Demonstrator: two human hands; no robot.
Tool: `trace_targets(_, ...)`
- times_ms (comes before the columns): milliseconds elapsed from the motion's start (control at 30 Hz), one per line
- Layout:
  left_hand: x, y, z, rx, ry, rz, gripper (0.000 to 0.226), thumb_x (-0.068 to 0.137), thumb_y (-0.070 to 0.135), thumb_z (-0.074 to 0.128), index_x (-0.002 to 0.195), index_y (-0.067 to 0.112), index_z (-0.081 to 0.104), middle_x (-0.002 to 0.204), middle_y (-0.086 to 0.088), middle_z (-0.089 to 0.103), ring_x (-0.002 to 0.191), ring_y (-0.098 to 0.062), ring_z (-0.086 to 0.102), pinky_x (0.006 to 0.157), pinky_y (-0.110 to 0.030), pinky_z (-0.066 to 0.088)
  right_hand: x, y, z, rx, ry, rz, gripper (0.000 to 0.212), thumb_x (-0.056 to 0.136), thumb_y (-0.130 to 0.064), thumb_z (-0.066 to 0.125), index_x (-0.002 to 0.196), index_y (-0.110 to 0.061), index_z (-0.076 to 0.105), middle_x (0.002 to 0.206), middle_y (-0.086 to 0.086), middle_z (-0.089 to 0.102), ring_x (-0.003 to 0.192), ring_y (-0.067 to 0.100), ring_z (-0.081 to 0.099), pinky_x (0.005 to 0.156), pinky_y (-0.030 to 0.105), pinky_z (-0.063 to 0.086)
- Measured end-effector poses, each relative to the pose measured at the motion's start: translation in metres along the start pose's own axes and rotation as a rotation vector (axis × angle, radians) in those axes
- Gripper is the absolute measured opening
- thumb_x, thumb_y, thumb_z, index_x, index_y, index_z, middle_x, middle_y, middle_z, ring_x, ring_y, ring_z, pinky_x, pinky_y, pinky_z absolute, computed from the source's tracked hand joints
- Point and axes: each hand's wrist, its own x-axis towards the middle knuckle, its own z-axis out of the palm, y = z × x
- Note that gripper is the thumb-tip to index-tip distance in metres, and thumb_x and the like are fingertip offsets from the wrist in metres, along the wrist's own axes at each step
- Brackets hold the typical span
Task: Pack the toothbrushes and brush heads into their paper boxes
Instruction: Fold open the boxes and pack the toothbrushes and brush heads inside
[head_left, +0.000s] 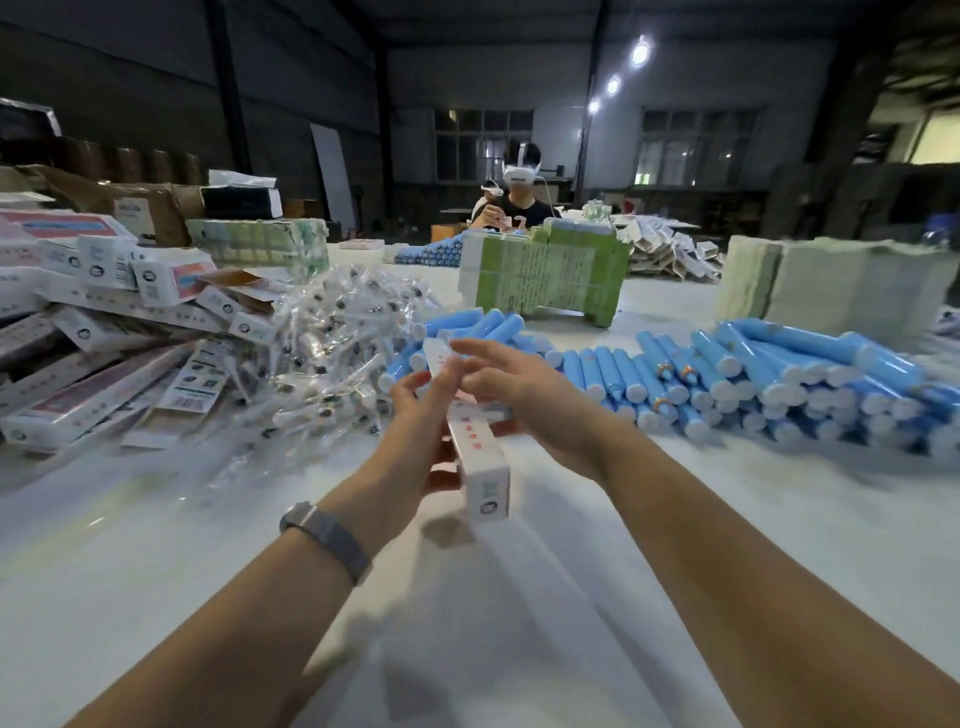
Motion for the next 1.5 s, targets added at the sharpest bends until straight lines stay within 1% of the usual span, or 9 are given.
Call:
trace_targets(133, 0.0, -0.005, -0.008, 0.085, 0.052, 0.134, 0.094, 0.066, 0.069, 0.078, 0.137, 0.022, 0.037, 0.109, -0.003, 0.072, 0.094, -0.019, 0.074, 0.066, -0.036, 0.058, 0.001, 0.005, -0.002, 0.251, -0.085, 0.057, 0.058, 0.084, -0.007, 0.058, 0.136, -0.031, 0.05, 0.12, -0.008, 0.068, 0.108, 0.017, 0.067, 0.085, 0.036, 0.058)
trace_targets(333, 0.009, -0.016, -0.013, 0.177, 0.11, 0.355, 0.074, 0.057, 0.056, 0.083, 0.117, 0.028, 0.05, 0.102, 0.007, 0.069, 0.086, -0.001, 0.071, 0.061, -0.017, 0.054, -0.001, 0.011, -0.002, 0.385, -0.183, 0.015, 0.075, 0.073, -0.002, 0.049, 0.142, -0.03, 0.04, 0.128, 0.008, 0.064, 0.115, 0.032, 0.062, 0.099, 0.054, 0.049)
trace_targets(600, 0.005, -0.019, -0.012, 0.322, 0.086, 0.532, 0.072, 0.053, 0.068, 0.076, 0.106, 0.035, 0.041, 0.093, 0.022, 0.064, 0.085, 0.005, 0.066, 0.067, -0.016, 0.054, 0.005, 0.026, -0.023, 0.332, -0.108, -0.084, 0.042, 0.084, -0.024, 0.052, 0.124, -0.027, 0.062, 0.118, 0.002, 0.069, 0.108, 0.022, 0.066, 0.088, 0.039, 0.054)
trace_targets(767, 0.0, -0.023, -0.005, 0.302, 0.044, 0.571, 0.061, 0.062, 0.055, 0.08, 0.106, 0.037, 0.041, 0.091, 0.017, 0.062, 0.083, 0.001, 0.065, 0.067, -0.015, 0.052, 0.033, 0.064, -0.053, -0.482, 0.529, 0.128, 0.033, 0.09, -0.023, 0.056, 0.121, -0.03, 0.063, 0.12, -0.001, 0.064, 0.118, 0.022, 0.056, 0.095, 0.034, 0.044)
trace_targets(867, 0.0, -0.024, -0.001, 0.296, 0.022, 0.637, 0.056, 0.063, 0.047, 0.082, 0.103, 0.043, 0.042, 0.091, 0.023, 0.065, 0.08, -0.002, 0.067, 0.068, -0.016, 0.053, 0.039, 0.082, -0.073, -0.986, 0.456, 0.36, 0.05, 0.093, -0.03, 0.049, 0.143, -0.036, 0.044, 0.145, 0.001, 0.045, 0.132, 0.028, 0.035, 0.104, 0.04, 0.035)
trace_targets(967, 0.0, -0.024, 0.0, 0.3, 0.046, 0.667, 0.049, 0.057, 0.053, 0.08, 0.092, 0.056, 0.046, 0.092, 0.022, 0.067, 0.081, -0.003, 0.069, 0.068, -0.017, 0.055, 0.043, 0.092, -0.077, -1.265, 0.358, 0.361, 0.036, 0.096, -0.035, 0.045, 0.131, -0.038, 0.053, 0.134, -0.001, 0.05, 0.124, 0.027, 0.039, 0.098, 0.041, 0.038)
trace_targets(1167, 0.002, -0.022, -0.002, 0.284, 0.121, 0.64, 0.068, 0.038, 0.051, 0.091, 0.085, 0.051, 0.043, 0.083, 0.026, 0.067, 0.068, 0.0, 0.066, 0.06, -0.015, 0.053, 0.046, 0.078, -0.074, -1.38, 0.552, 0.261, 0.018, 0.092, -0.036, 0.055, 0.104, -0.023, 0.052, 0.106, 0.003, 0.06, 0.107, 0.029, 0.049, 0.071, 0.034, 0.033)
trace_targets(1367, -0.002, -0.022, 0.0, 0.271, 0.065, 0.631, 0.068, 0.048, 0.05, 0.094, 0.085, 0.059, 0.037, 0.086, 0.03, 0.063, 0.076, 0.003, 0.065, 0.061, -0.017, 0.055, 0.049, 0.063, -0.071, -1.404, 0.433, 0.419, 0.04, 0.089, -0.034, 0.058, 0.121, -0.017, 0.042, 0.119, 0.009, 0.053, 0.113, 0.03, 0.054, 0.072, 0.034, 0.036)
trace_targets(1500, -0.005, -0.019, 0.001, 0.259, 0.057, 0.669, 0.038, 0.063, 0.054, 0.077, 0.081, 0.058, 0.044, 0.081, 0.024, 0.065, 0.068, -0.002, 0.065, 0.061, -0.021, 0.054, 0.06, 0.067, -0.064, -1.509, 0.402, 0.484, 0.05, 0.092, -0.033, 0.058, 0.134, -0.017, 0.037, 0.126, 0.006, 0.054, 0.116, 0.027, 0.055, 0.073, 0.034, 0.037)
